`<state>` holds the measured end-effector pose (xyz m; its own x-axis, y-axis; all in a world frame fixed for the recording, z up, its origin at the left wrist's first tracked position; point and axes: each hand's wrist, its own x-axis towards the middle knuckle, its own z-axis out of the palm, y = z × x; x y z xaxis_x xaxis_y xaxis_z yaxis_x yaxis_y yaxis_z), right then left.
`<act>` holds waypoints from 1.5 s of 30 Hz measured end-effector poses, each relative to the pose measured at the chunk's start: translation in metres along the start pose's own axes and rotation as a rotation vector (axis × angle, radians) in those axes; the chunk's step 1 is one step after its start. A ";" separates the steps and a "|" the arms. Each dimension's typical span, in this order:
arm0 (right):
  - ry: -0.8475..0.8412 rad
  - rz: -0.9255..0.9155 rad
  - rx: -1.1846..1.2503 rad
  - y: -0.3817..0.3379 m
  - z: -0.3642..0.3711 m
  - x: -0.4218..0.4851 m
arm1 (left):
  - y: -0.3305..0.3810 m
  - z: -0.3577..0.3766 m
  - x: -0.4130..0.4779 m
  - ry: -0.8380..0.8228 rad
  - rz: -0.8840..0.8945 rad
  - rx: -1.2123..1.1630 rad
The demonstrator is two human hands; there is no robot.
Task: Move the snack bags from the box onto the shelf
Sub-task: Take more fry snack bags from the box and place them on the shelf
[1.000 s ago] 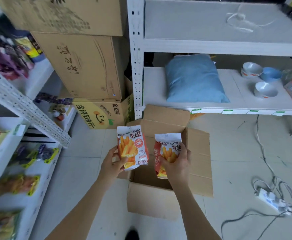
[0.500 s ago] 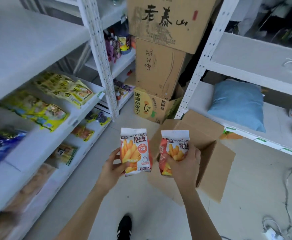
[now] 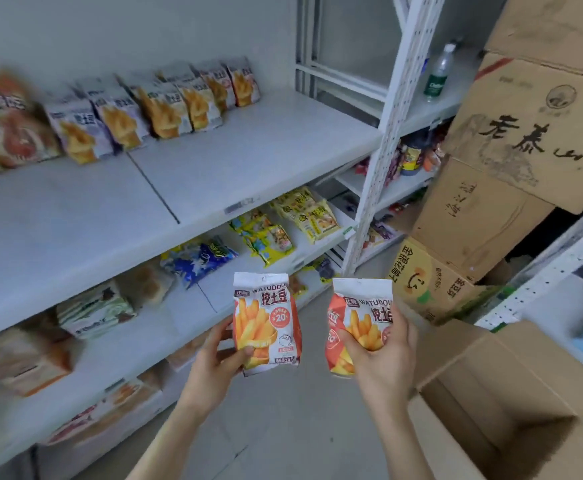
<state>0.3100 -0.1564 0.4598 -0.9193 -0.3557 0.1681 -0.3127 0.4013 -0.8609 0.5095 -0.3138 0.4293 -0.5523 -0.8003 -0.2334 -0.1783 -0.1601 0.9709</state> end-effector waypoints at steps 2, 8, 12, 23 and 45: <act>-0.039 -0.030 0.018 -0.021 0.022 0.004 | 0.011 -0.029 0.004 0.057 0.026 -0.014; -0.100 -0.170 0.059 -0.085 0.070 0.032 | 0.047 -0.079 0.022 0.204 0.110 -0.062; -0.142 -0.257 0.086 -0.116 0.092 0.066 | 0.067 -0.089 0.045 0.272 0.177 -0.051; -0.230 -0.409 0.103 -0.157 0.127 0.193 | 0.132 -0.044 0.129 0.416 0.265 -0.054; -0.231 -0.494 0.230 -0.198 0.277 0.482 | 0.219 0.002 0.432 0.514 0.327 -0.026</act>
<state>-0.0046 -0.6411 0.5778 -0.5941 -0.6390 0.4886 -0.6067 -0.0429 -0.7938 0.2305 -0.6932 0.5409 -0.1102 -0.9857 0.1272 -0.0416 0.1324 0.9903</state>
